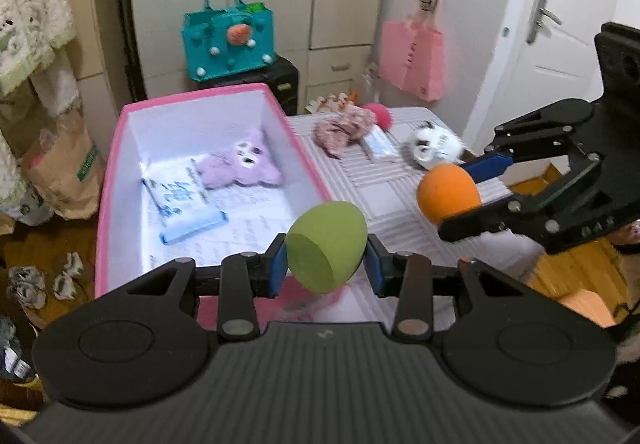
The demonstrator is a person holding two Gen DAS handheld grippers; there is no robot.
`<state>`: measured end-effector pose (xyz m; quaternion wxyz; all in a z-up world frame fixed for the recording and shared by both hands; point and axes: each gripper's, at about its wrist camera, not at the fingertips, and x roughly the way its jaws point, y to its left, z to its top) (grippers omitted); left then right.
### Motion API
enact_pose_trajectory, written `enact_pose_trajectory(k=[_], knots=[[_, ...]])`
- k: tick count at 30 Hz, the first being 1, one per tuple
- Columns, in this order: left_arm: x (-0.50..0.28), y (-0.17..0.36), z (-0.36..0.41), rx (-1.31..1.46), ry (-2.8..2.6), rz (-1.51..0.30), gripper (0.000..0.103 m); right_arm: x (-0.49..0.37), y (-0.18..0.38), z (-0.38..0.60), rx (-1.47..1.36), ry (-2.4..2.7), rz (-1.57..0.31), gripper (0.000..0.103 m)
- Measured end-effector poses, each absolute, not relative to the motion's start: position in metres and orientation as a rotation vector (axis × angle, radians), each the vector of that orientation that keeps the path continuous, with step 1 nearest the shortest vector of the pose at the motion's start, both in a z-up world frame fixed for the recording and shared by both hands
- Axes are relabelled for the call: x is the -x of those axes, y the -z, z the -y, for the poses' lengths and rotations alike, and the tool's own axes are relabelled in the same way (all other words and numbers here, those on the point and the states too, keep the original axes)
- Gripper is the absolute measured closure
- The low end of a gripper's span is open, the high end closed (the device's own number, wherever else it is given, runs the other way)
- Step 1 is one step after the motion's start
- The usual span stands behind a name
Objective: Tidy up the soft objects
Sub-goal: 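Lift both sponges and carry them over the pink box with both tools, then lower both sponges into the box beside the plush and open both tools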
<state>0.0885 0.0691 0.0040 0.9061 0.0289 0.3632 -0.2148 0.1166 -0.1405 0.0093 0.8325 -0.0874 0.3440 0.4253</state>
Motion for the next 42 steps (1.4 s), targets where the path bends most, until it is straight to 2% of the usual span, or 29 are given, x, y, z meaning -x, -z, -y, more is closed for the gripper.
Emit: enact_pose_trajectory(k=[7, 12, 19, 27, 33, 42], knots=[[-0.124, 0.008, -0.091, -0.119, 0.354, -0.731, 0.064, -0.167, -0.010, 0.091, 0.248, -0.980, -0.737, 0.057], [-0.161, 0.013, -0.107, -0.043, 0.323, -0.734, 0.062, -0.200, -0.003, 0.057, 0.443, -0.968, -0.708, 0.057], [-0.227, 0.039, -0.115, 0.099, 0.355, -0.916, 0.063, -0.253, 0.019, 0.013, 0.706, -0.958, -0.798, 0.057], [-0.283, 0.067, -0.128, 0.299, 0.323, -1.058, 0.064, -0.272, 0.038, -0.005, 0.898, -0.931, -0.813, 0.057], [-0.312, 0.095, -0.134, 0.427, 0.276, -1.167, 0.064, -0.287, 0.048, -0.013, 0.961, -0.956, -0.872, 0.057], [-0.333, 0.116, -0.124, 0.396, 0.201, -1.245, 0.066, -0.294, 0.061, -0.016, 0.942, -0.990, -0.932, 0.057]])
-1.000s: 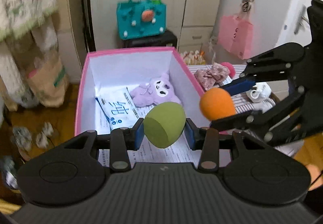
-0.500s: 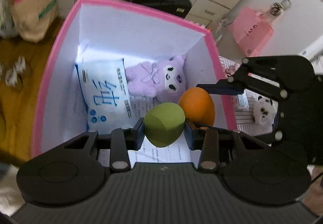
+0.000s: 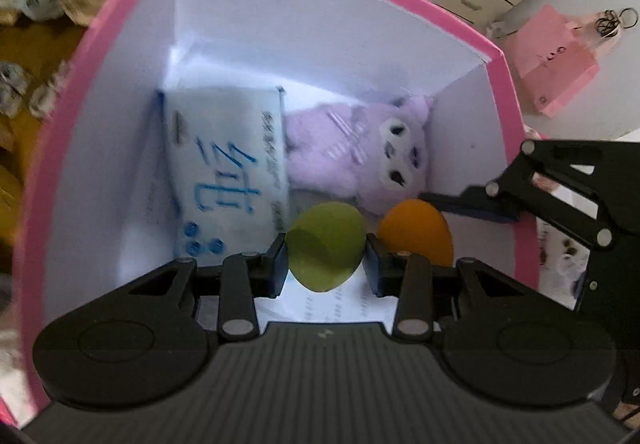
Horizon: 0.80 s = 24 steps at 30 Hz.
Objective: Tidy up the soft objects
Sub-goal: 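Lower both sponges into the box beside the plush and open both tools, then withdraw both open tools from the box over the table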
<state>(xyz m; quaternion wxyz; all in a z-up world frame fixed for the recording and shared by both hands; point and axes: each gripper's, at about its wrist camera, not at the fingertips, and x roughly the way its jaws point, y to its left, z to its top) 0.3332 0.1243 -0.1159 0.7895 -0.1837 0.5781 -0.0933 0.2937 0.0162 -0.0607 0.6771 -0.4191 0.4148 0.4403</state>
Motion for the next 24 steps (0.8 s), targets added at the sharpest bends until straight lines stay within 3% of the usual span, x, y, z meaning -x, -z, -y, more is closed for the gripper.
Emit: enact_pose_trajectory(k=[7, 10, 12, 15, 24], knots=[[-0.335, 0.107, -0.138, 0.316, 0.125, -1.186, 0.065, -0.300, 0.067, -0.018, 0.899, -0.992, -0.945, 0.057], [-0.333, 0.104, -0.135, 0.316, 0.161, -1.184, 0.063, -0.299, 0.068, -0.019, 0.902, -0.967, -0.930, 0.051], [-0.330, 0.103, -0.128, 0.308, 0.197, -1.188, 0.060, -0.297, 0.066, -0.018, 0.900, -0.950, -0.908, 0.040], [-0.325, 0.099, -0.123, 0.300, 0.217, -1.175, 0.044, -0.291, 0.055, -0.010, 0.858, -0.927, -0.872, 0.040], [-0.286, 0.059, -0.118, 0.191, 0.281, -1.040, 0.035, -0.252, 0.008, 0.038, 0.601, -0.879, -0.808, 0.039]])
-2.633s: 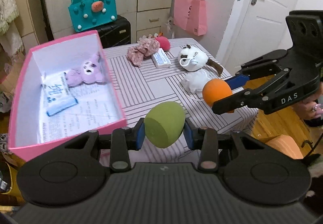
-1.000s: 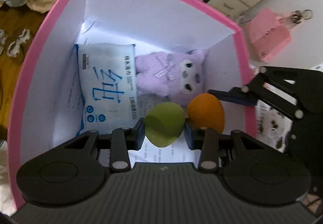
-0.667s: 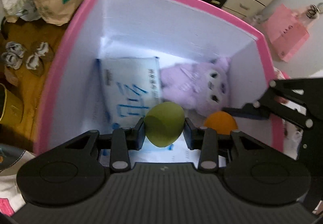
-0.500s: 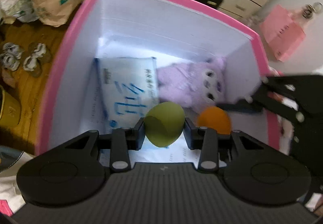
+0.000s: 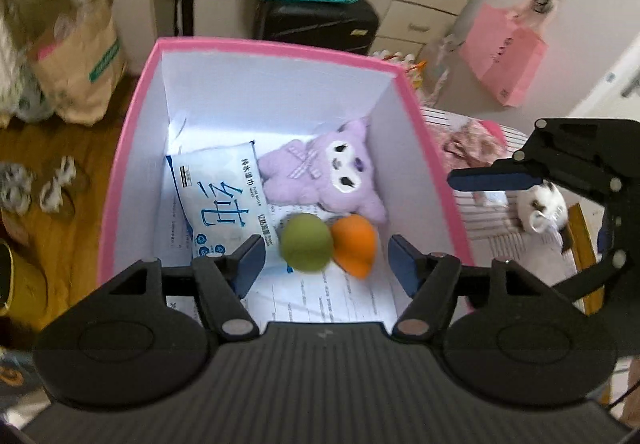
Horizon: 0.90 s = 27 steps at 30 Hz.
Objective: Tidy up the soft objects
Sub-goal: 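Withdraw both open tools from the box over the table, then close the right tool on the white mesh bath puff while the left tool moves toward the white pack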
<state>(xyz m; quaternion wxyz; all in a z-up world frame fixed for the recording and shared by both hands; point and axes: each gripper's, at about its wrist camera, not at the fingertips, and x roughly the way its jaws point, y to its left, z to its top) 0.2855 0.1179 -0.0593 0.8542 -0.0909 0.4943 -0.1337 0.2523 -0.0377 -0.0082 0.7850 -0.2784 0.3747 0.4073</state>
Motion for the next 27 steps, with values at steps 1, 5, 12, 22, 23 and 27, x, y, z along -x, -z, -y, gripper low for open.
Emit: enact_pose_trajectory(k=[1, 5, 12, 22, 23, 27], knots=[[-0.279, 0.054, -0.117, 0.174, 0.291, -1.025, 0.035, -0.249, 0.004, 0.043, 0.569, -0.873, -0.809, 0.039], [-0.253, 0.032, -0.115, 0.134, 0.328, -1.000, 0.035, -0.231, -0.011, 0.064, 0.453, -0.864, -0.810, 0.039], [-0.203, -0.013, -0.107, 0.021, 0.339, -0.910, 0.029, -0.197, -0.038, 0.095, 0.361, -0.857, -0.765, 0.039], [-0.146, -0.039, -0.081, -0.047, 0.408, -0.894, 0.028, -0.151, -0.056, 0.140, 0.283, -0.854, -0.749, 0.039], [-0.141, -0.040, -0.078, -0.048, 0.425, -0.899, 0.028, -0.146, -0.057, 0.146, 0.276, -0.854, -0.746, 0.039], [-0.123, -0.045, -0.061, -0.069, 0.465, -0.902, 0.026, -0.126, -0.058, 0.165, 0.263, -0.839, -0.730, 0.039]])
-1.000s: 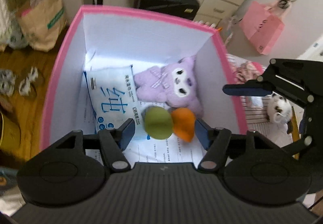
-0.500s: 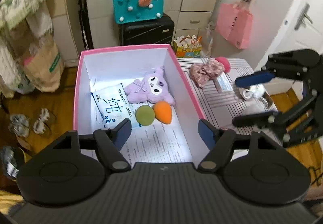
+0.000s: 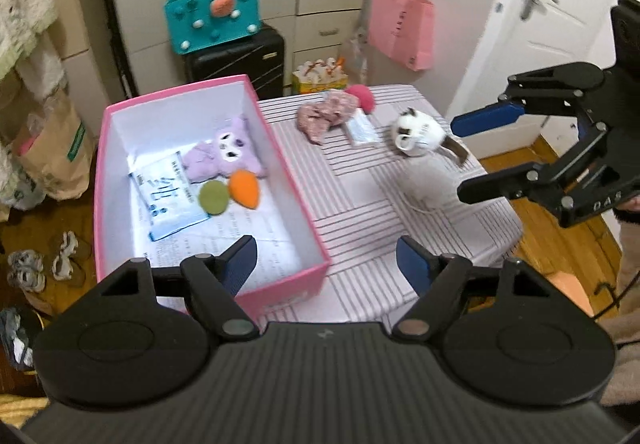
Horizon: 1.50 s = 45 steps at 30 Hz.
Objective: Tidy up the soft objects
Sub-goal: 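Close the right tool on the white mesh bath puff while the left tool moves toward the white pack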
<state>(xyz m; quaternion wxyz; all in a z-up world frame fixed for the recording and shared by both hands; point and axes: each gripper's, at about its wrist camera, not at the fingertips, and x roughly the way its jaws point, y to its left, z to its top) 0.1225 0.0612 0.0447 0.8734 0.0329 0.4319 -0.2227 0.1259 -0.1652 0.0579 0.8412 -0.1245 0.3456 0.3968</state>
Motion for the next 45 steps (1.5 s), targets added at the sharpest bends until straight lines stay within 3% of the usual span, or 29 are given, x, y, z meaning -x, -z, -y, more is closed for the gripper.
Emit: enact_pose_trajectory(k=[19, 45], knots=[[-0.122, -0.021, 0.018, -0.074, 0.632, -0.858, 0.026, -0.095, 0.005, 0.250, 0.215, -0.688, -0.790, 0.037], [-0.201, 0.067, 0.095, 0.004, 0.494, -0.744, 0.028, -0.168, 0.126, 0.275, 0.155, -0.499, -0.722, 0.026]])
